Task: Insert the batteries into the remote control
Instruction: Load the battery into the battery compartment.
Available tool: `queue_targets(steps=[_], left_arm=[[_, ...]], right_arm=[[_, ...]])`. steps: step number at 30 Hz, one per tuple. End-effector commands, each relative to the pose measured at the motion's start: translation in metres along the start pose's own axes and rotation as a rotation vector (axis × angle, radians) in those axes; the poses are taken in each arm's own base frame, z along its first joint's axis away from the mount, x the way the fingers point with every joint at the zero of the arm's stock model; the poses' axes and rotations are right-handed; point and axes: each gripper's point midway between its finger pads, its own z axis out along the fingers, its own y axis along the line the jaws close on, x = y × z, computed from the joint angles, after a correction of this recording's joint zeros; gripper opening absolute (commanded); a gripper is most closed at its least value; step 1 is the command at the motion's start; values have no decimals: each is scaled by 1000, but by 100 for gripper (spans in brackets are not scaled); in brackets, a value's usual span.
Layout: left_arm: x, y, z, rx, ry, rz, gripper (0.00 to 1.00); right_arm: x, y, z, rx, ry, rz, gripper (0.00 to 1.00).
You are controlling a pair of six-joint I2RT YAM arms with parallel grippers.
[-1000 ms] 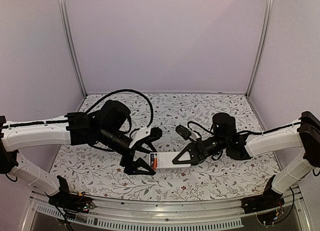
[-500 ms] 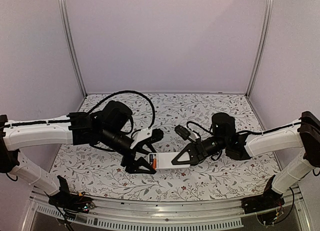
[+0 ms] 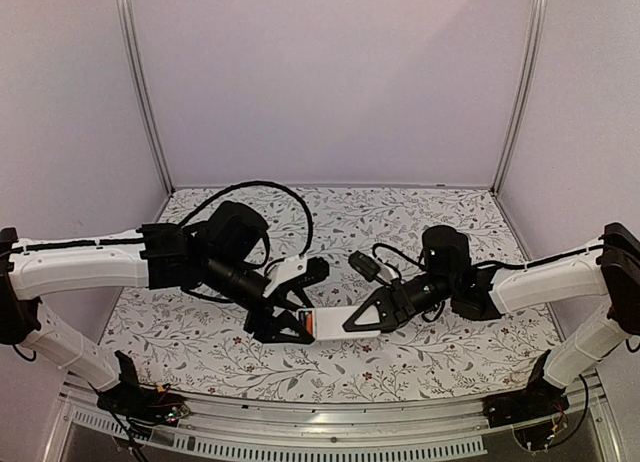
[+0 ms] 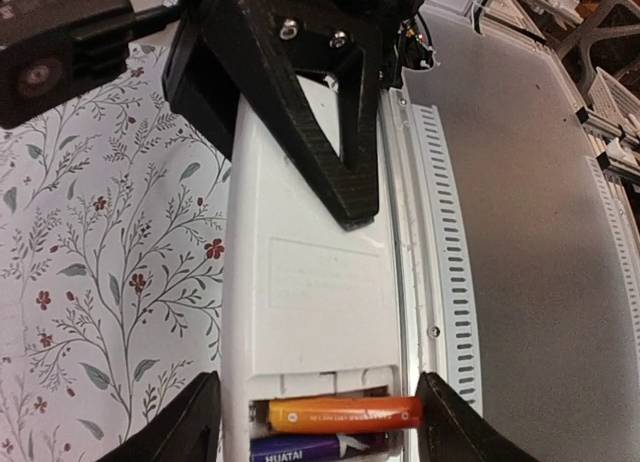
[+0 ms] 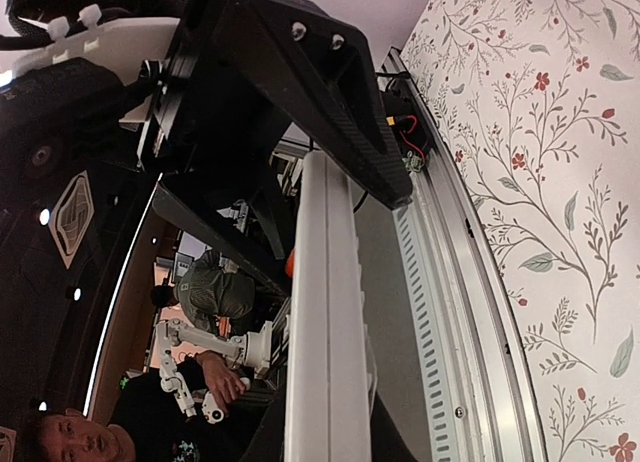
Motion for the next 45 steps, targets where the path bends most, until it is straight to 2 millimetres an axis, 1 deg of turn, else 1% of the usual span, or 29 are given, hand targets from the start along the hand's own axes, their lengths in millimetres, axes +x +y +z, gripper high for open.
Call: queue_targets(steps=[1,5,10,16,20,24,28,31,35,38,42,43,45], left_arm=[[-5,-4,2,11,9,3,65],[-6,-3,2,15,7,-4,62],[-4,-2,3,24,14,-16,55],[-4,-5,4,64,11,-30,42],[-3,-5,4,76,15,-42,37],[-3,-8,5,107,12,-64,33],[-6,-8,7,120,1,-94,33],[-11,-7,8,129,-6,-133,30],[-13,0,12,106,3,-202,31],[-12,4,14,90,14,-238,27],[-6,14,15,25,34,-267,28],[-4,16,16,17,38,-267,29],[0,17,18,0,53,-255,35]], right_arm=[[-6,20,1,-26,-4,-70,0],[-5,20,1,-20,-2,-72,0],[-6,23,0,-18,-5,-85,0],[-3,32,0,-27,2,-112,0],[-3,38,-2,-31,3,-139,0],[-4,48,-4,-39,-8,-181,0],[-5,61,-8,-54,-17,-224,0],[-6,70,-10,-63,-22,-252,0],[-6,76,-12,-60,-28,-272,0],[-7,78,-13,-54,-32,-282,0],[-9,84,-15,-58,-41,-299,0],[-9,85,-15,-60,-41,-300,0],[-10,89,-16,-65,-45,-308,0]])
